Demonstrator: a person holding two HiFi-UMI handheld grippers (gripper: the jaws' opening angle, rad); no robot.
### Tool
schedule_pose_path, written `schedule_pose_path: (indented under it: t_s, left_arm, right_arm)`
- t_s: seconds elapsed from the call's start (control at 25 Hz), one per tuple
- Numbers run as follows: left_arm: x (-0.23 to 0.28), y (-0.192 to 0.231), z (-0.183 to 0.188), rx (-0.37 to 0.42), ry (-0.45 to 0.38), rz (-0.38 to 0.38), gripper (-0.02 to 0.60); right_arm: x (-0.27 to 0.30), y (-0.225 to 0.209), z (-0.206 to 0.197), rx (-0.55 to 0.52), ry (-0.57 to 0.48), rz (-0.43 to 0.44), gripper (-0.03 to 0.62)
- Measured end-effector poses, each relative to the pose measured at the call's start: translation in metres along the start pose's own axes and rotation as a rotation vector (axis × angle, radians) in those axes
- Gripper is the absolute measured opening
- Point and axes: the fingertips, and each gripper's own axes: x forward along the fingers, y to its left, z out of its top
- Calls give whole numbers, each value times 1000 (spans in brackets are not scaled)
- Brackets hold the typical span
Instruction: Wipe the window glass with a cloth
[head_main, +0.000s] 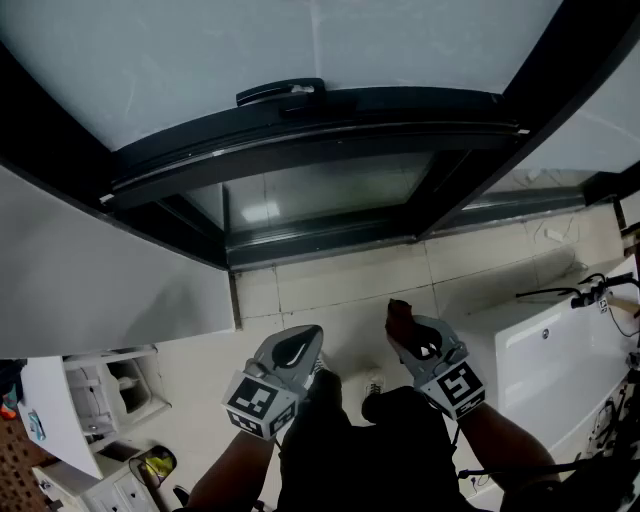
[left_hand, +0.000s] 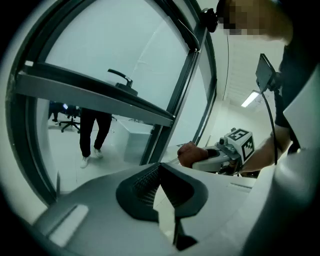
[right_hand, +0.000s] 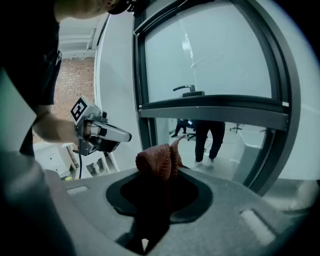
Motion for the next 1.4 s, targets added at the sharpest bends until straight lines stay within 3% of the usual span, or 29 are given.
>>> schedule_pose_path:
  t_s: [0.2,0.48,0.68,0.88,1.0,1.16,1.28,1.4]
  left_arm:
    - [41,70,-11,56,6,42,17]
    - [116,124,-47,123,-54,81,17]
    - [178,157,-83,176,-91,88,17]
    - [233,201,-130,163,-128,77,17]
    - [262,228,-156,177,-138,79,17]
    - [302,265,-188,148,-185,67,17]
    - [329,293,-216,153,-173,89,17]
    - [344,306,-243,208,-143,97,17]
  right_arm:
    - [58,-49,-9,-17,-53,-36,84]
    - [128,-137,-38,-129,-143,-110,84]
    - [175,-188,-77,-328,-134,-154,84]
    - [227,-225,-112,-535,-125,-246,84]
    - [250,-250,-132,-672,-154,-331,84]
    - [265,-294,-158,-974,-126,-497,84]
    - [266,-339,-171,-1181,-102,-672,84]
    - [251,-387,-172,-1255,-99,-880,84]
